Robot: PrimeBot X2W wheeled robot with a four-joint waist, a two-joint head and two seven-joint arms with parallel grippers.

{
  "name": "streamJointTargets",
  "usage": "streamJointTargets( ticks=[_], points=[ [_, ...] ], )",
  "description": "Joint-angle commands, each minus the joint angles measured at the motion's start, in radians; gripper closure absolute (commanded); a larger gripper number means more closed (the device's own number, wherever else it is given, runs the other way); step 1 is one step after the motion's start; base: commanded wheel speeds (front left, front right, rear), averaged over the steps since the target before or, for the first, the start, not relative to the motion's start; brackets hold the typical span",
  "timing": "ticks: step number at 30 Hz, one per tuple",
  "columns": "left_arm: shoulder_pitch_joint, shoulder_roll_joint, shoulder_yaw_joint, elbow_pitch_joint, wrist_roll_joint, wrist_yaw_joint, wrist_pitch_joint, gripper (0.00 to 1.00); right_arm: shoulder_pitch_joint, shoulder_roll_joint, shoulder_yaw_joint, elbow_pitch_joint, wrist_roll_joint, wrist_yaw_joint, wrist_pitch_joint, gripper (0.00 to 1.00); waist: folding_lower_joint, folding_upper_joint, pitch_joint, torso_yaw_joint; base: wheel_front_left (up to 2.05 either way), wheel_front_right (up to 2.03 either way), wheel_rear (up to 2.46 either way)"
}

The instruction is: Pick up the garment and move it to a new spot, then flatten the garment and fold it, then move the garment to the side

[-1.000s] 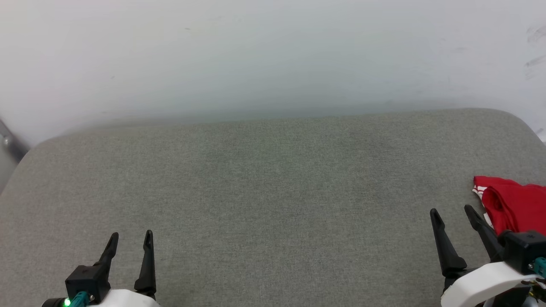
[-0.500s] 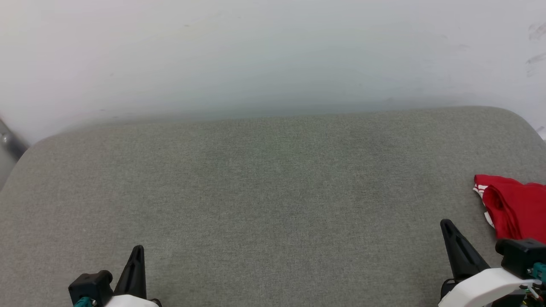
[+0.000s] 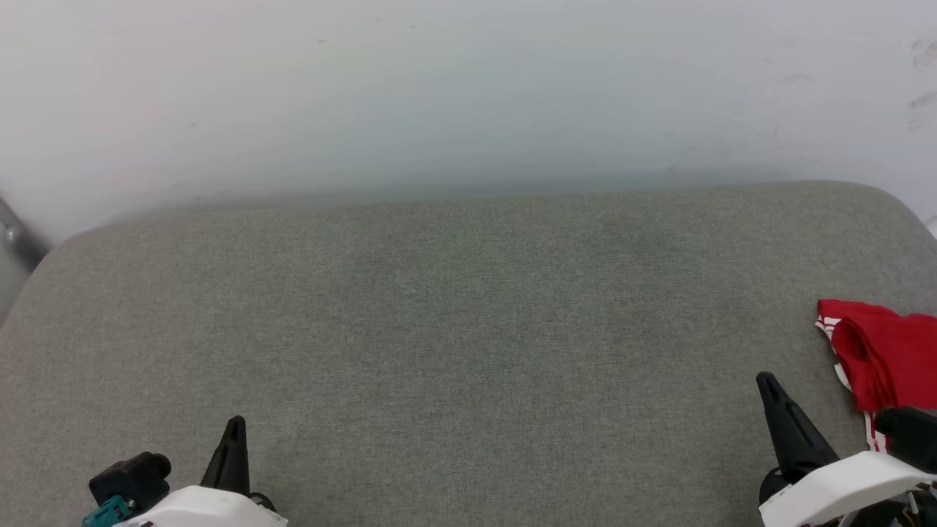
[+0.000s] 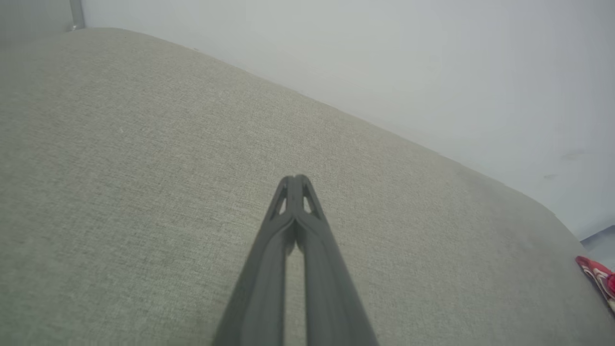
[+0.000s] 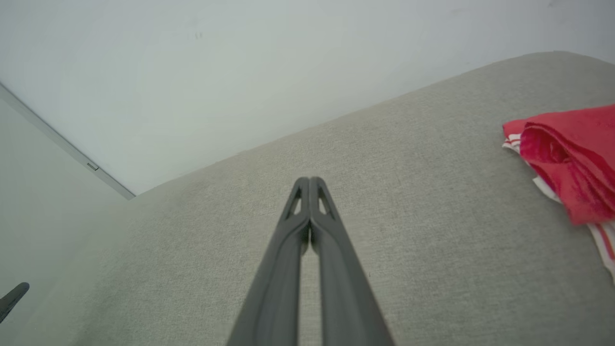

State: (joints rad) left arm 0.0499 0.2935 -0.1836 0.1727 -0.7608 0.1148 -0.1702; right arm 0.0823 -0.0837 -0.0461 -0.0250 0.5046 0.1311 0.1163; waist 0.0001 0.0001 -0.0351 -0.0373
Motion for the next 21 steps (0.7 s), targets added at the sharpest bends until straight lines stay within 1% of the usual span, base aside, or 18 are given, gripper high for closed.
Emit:
streamJointTargets(
  ticks=[1, 21],
  points=[
    [-0.036, -0.004, 0.019, -0.007, -0.033, -0.010, 0.008, 1.00, -0.035, 0.002, -0.005, -0.002, 0.044, 0.000, -0.002, 1.00, 0.0000, -0.0001, 0.001, 0.001, 0.00, 0.00, 0.00],
    [-0.074, -0.067, 0.094, 0.014, -0.262, -0.076, 0.081, 1.00, -0.081, 0.011, -0.023, 0.072, 0.337, 0.000, -0.002, 1.00, 0.0000, -0.0001, 0.008, 0.008, 0.00, 0.00, 0.00]
  ],
)
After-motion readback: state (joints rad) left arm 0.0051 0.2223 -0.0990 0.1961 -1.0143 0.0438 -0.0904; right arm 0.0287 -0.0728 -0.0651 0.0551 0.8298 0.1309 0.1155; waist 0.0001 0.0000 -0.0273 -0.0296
